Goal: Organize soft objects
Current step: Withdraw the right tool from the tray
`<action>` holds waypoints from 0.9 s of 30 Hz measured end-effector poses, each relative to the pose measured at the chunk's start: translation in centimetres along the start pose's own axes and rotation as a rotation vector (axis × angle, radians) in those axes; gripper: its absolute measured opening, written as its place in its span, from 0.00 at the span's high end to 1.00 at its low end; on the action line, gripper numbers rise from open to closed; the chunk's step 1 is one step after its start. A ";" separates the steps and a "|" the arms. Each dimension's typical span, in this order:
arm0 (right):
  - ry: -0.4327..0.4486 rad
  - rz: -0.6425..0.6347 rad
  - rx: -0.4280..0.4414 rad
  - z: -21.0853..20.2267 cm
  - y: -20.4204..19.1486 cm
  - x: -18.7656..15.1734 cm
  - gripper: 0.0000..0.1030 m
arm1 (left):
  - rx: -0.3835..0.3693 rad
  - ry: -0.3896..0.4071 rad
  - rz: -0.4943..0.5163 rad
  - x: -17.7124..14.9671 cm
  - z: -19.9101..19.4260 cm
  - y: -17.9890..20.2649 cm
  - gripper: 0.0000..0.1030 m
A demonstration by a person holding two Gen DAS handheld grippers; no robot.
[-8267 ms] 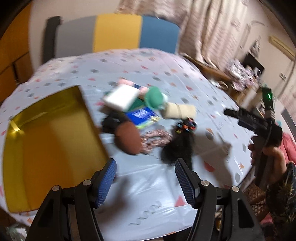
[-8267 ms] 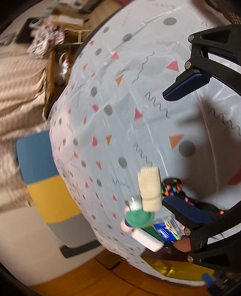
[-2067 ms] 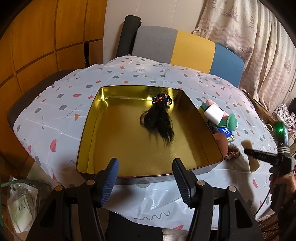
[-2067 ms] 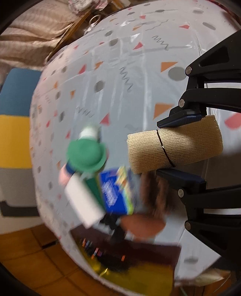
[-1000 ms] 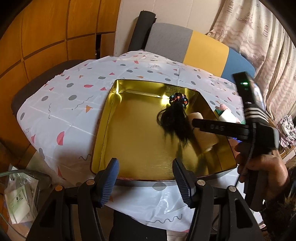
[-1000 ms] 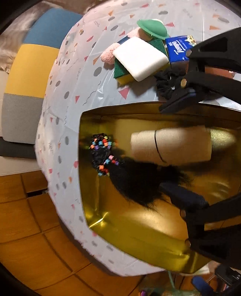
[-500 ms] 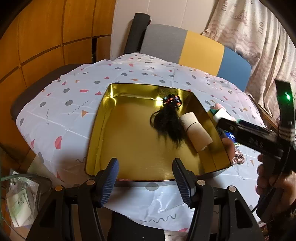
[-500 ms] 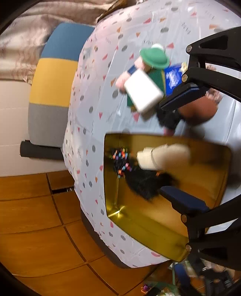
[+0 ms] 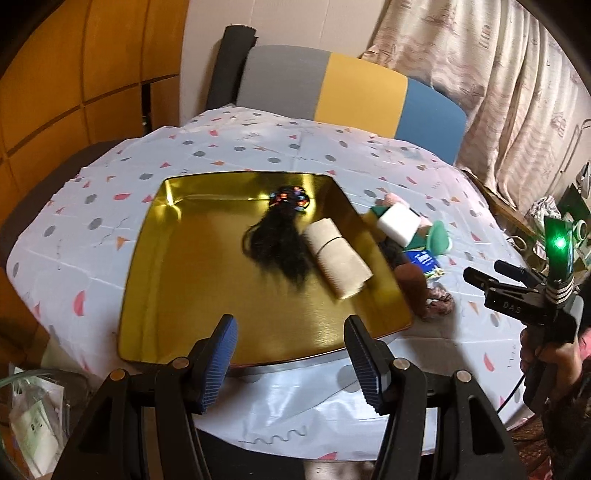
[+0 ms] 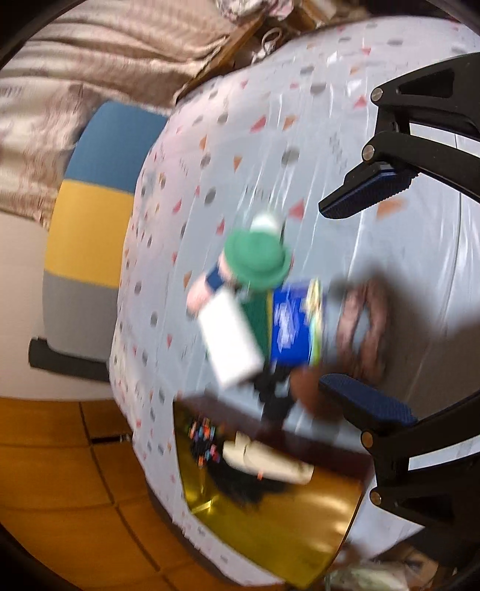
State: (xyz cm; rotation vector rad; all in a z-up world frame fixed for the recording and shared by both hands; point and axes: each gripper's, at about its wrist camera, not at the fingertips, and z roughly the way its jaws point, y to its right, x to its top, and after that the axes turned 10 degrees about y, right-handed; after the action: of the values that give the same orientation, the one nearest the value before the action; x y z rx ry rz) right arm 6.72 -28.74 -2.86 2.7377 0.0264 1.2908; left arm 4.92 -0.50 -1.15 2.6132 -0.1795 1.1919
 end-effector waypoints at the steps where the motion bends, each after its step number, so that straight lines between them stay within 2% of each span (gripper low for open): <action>1: -0.002 -0.001 -0.023 0.1 1.4 -0.3 0.16 | -0.017 -0.003 0.007 0.2 0.1 0.4 0.41; 5: -0.011 0.006 -0.081 0.8 5.1 -1.3 0.16 | -0.058 0.010 0.083 1.0 0.2 3.1 0.43; 8: -0.027 0.043 -0.088 1.2 7.5 -2.5 0.16 | -0.106 -0.007 0.142 1.6 1.0 5.7 0.45; 13: -0.058 0.129 -0.087 2.1 9.5 -3.8 0.16 | -0.213 -0.043 0.258 1.7 2.6 10.5 0.52; 17: -0.028 0.162 -0.066 1.8 9.9 -3.3 0.15 | -0.279 -0.102 0.336 1.4 5.1 14.2 0.57; 22: -0.007 0.175 -0.051 1.3 9.9 -3.0 0.12 | -0.288 -0.189 0.364 1.1 9.0 16.4 0.67; 27: 0.007 0.201 -0.045 0.9 10.3 -2.6 0.11 | -0.261 -0.260 0.377 1.4 12.2 17.6 0.68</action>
State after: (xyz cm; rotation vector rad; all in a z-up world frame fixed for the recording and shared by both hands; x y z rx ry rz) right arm 5.45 -39.24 -4.28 2.7558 -0.2804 1.3301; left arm 10.81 -20.88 -4.48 2.5539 -0.8495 0.8494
